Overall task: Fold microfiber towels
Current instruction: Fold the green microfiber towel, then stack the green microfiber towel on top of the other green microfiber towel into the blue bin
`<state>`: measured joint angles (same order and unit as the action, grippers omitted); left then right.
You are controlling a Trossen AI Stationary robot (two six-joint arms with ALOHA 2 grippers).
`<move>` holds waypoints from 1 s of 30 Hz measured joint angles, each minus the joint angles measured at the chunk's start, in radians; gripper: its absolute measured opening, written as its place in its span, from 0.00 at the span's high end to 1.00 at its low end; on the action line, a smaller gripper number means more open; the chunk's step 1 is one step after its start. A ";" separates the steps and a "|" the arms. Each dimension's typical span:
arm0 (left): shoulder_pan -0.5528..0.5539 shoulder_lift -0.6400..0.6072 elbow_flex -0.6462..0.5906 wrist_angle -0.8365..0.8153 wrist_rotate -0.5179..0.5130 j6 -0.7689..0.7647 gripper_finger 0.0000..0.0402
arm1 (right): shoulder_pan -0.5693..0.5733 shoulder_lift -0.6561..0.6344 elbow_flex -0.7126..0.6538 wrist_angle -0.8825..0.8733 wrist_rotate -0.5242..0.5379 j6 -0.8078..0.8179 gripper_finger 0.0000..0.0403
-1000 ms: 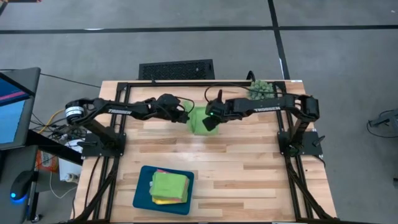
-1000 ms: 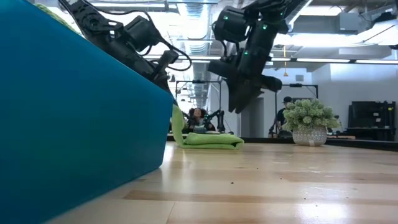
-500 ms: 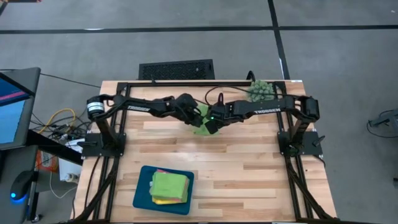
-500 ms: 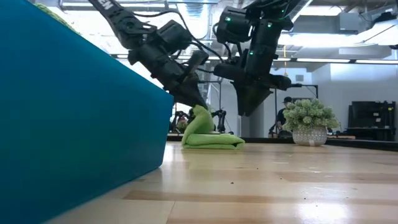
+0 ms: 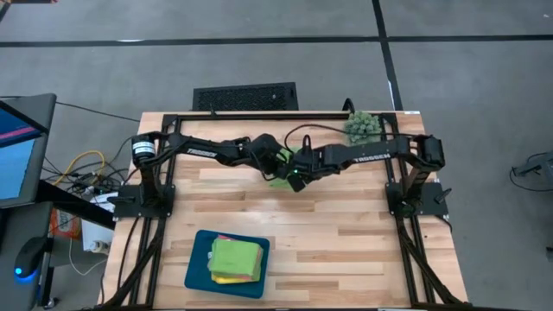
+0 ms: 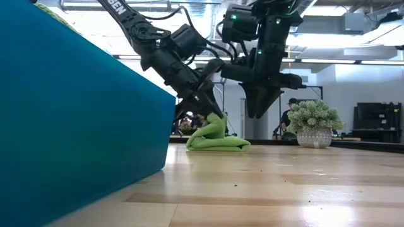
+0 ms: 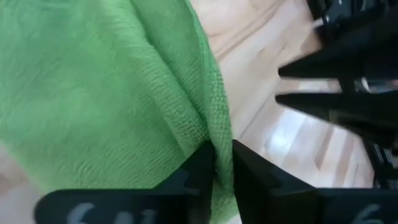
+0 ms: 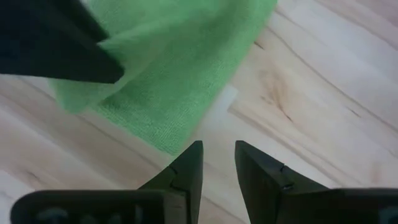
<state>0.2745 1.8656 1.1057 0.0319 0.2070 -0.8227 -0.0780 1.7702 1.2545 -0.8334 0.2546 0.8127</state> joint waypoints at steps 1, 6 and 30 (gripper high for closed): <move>0.000 0.000 0.000 0.005 -0.007 -0.003 0.88 | 0.005 0.000 0.000 0.001 0.000 0.000 0.71; 0.000 0.002 0.000 0.080 -0.005 -0.001 0.75 | 0.025 0.000 0.000 -0.004 0.002 0.001 0.71; 0.240 -0.267 -0.019 -0.240 0.157 0.281 0.59 | 0.023 -0.054 -0.155 0.398 -0.145 -0.020 0.70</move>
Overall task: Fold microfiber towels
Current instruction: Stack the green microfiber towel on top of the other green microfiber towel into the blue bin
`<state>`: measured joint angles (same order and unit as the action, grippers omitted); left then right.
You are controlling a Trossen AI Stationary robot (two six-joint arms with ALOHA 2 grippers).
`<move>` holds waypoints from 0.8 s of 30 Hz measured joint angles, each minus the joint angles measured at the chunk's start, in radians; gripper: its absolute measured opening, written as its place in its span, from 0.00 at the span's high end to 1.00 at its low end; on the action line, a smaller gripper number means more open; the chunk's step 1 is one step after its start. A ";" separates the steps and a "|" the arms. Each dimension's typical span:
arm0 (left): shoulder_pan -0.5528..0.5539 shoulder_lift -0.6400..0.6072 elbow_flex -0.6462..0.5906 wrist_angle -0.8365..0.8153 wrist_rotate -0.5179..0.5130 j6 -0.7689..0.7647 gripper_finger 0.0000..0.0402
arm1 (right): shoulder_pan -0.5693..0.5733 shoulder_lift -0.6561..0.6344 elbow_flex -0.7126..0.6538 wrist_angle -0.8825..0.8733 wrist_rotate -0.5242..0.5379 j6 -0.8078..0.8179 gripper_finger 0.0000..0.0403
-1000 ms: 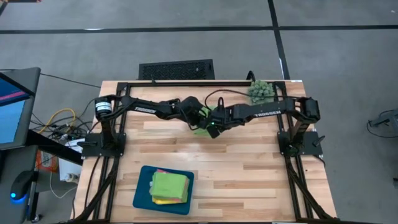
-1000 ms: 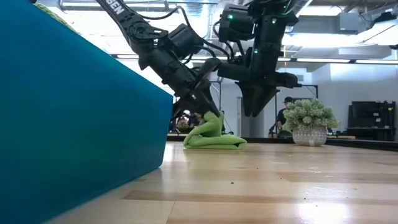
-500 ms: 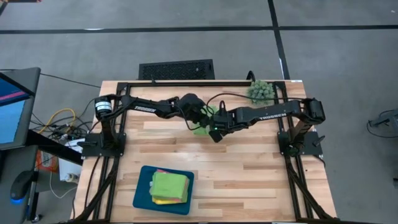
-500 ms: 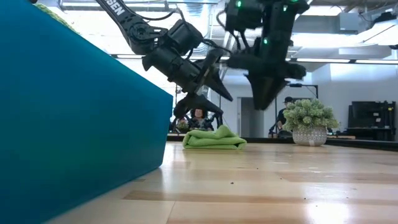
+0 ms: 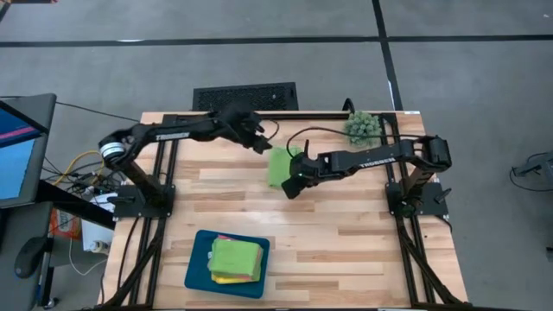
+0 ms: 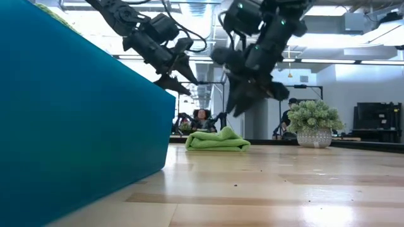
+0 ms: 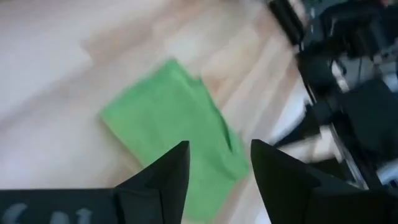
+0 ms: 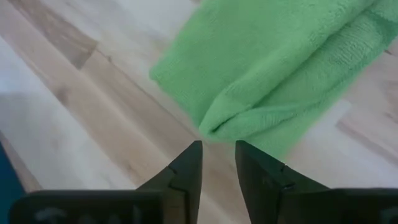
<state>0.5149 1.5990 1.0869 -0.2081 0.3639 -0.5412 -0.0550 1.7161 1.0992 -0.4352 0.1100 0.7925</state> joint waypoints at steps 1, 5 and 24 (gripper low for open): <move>-0.007 0.003 -0.010 0.001 0.009 -0.004 0.60 | -0.004 0.000 -0.015 0.017 -0.008 0.000 0.70; -0.053 0.026 -0.034 0.038 -0.020 -0.017 0.65 | -0.019 0.000 -0.060 0.086 -0.022 0.000 0.71; -0.098 0.025 -0.048 0.018 -0.032 0.026 0.79 | -0.090 -0.047 -0.104 0.253 -0.072 0.020 0.74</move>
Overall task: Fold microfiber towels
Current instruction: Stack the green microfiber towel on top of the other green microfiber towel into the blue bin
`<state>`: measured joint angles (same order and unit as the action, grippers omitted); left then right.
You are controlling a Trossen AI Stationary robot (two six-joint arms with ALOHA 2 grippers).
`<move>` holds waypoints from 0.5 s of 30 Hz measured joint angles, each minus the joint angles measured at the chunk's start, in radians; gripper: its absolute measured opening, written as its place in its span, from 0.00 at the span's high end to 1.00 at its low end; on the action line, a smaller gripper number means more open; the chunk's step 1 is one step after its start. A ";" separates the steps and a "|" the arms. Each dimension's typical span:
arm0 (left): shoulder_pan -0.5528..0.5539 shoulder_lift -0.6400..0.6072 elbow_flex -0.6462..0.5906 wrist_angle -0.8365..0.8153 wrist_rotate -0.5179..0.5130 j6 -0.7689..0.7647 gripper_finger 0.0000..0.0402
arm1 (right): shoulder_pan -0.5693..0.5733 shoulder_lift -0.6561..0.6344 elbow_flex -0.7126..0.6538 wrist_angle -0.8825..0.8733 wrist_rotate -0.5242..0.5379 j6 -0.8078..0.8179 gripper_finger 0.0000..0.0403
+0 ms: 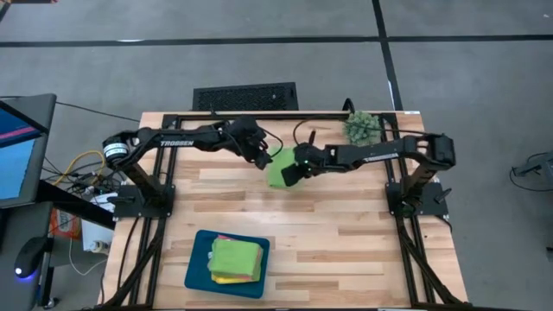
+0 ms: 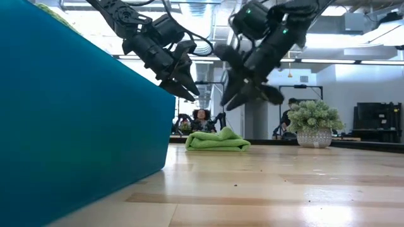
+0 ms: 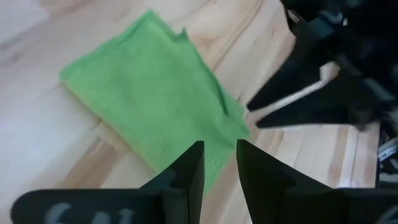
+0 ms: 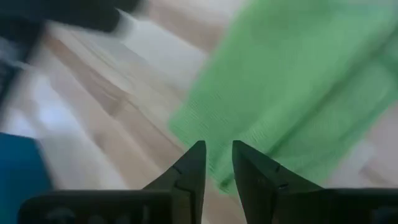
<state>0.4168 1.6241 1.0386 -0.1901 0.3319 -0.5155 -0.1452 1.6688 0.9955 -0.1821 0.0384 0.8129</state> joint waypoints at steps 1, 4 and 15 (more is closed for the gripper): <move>-0.001 0.000 0.000 -0.015 0.000 0.004 0.79 | 0.000 0.023 -0.001 0.003 -0.011 0.004 0.74; -0.001 0.000 0.000 -0.047 -0.005 0.016 0.80 | 0.018 0.082 0.000 0.025 -0.042 0.003 0.76; -0.035 0.000 0.000 -0.033 -0.023 0.014 0.82 | 0.021 0.089 0.011 -0.128 0.005 0.020 0.80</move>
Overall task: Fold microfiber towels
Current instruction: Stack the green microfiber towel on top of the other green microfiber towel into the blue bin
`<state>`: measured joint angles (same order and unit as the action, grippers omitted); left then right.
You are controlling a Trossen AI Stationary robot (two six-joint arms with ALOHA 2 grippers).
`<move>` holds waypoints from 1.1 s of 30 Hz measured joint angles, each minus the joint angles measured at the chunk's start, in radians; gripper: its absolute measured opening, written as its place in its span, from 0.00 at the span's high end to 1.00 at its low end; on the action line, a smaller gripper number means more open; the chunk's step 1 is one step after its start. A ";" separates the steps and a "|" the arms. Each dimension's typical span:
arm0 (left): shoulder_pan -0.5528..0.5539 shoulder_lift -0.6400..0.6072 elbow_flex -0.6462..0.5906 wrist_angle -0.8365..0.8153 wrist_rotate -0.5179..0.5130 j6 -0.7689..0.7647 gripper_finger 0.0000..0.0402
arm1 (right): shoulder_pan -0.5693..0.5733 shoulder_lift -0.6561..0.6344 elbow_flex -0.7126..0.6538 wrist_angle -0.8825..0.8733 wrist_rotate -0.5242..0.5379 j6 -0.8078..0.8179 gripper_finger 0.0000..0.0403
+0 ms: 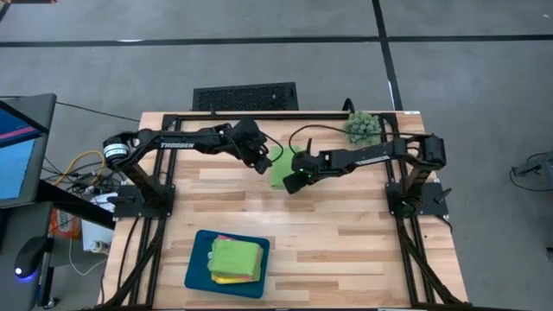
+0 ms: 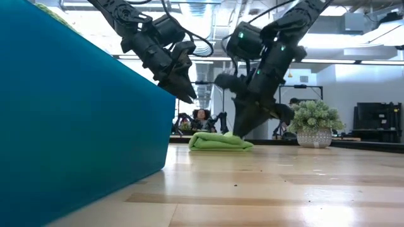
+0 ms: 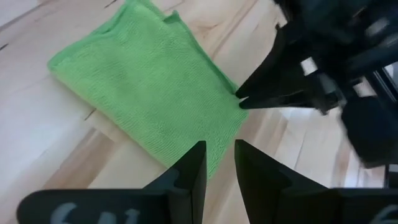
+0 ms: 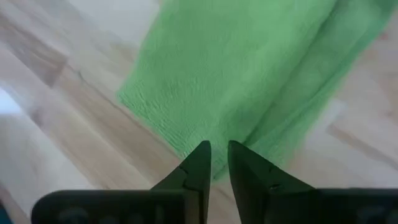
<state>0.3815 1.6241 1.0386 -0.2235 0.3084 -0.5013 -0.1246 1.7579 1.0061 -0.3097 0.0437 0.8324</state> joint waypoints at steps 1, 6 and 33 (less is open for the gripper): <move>-0.007 0.000 0.000 0.002 -0.010 0.000 0.82 | -0.002 -0.012 0.002 -0.003 0.011 0.003 0.80; -0.047 0.000 0.000 0.006 -0.051 0.002 0.82 | -0.029 -0.039 0.001 -0.076 0.078 -0.013 0.81; 0.018 -0.171 0.000 -0.020 0.045 -0.041 0.82 | -0.155 0.043 0.001 0.027 -0.039 0.010 0.25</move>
<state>0.3992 1.4532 1.0386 -0.2435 0.3535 -0.5421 -0.2794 1.8004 1.0069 -0.2826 0.0045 0.8421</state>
